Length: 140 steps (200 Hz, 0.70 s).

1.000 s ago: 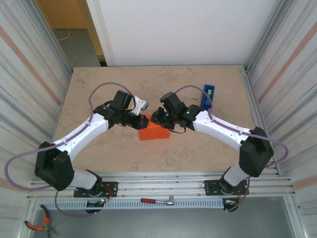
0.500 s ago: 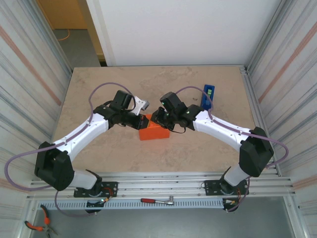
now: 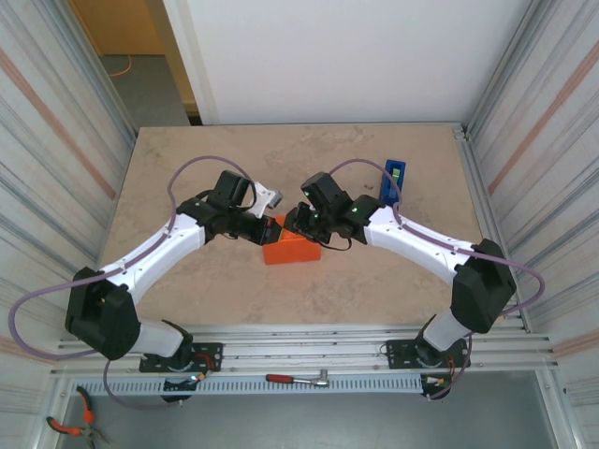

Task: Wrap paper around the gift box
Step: Stick the wrapping paper to the gift box.

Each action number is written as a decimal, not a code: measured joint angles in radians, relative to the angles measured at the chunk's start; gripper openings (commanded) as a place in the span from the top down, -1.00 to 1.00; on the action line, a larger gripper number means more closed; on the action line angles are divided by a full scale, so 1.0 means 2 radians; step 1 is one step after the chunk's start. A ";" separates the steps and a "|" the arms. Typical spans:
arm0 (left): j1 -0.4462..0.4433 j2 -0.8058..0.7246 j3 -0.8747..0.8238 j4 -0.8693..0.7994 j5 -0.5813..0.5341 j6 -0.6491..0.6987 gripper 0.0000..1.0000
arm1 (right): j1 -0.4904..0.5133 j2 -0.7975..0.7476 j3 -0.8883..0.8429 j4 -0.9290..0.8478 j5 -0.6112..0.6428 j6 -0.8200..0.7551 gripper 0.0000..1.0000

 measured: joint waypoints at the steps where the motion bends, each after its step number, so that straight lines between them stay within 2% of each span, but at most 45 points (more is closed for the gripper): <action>1: 0.000 0.000 0.000 0.000 0.000 0.000 1.00 | 0.000 0.000 0.000 0.000 0.000 0.000 0.30; 74: 0.000 0.000 0.000 0.000 0.000 0.004 1.00 | 0.000 0.002 0.005 -0.006 0.000 -0.012 0.30; 140: 0.000 0.000 -0.001 0.002 -0.001 0.004 1.00 | 0.000 -0.018 0.002 -0.033 0.003 -0.027 0.16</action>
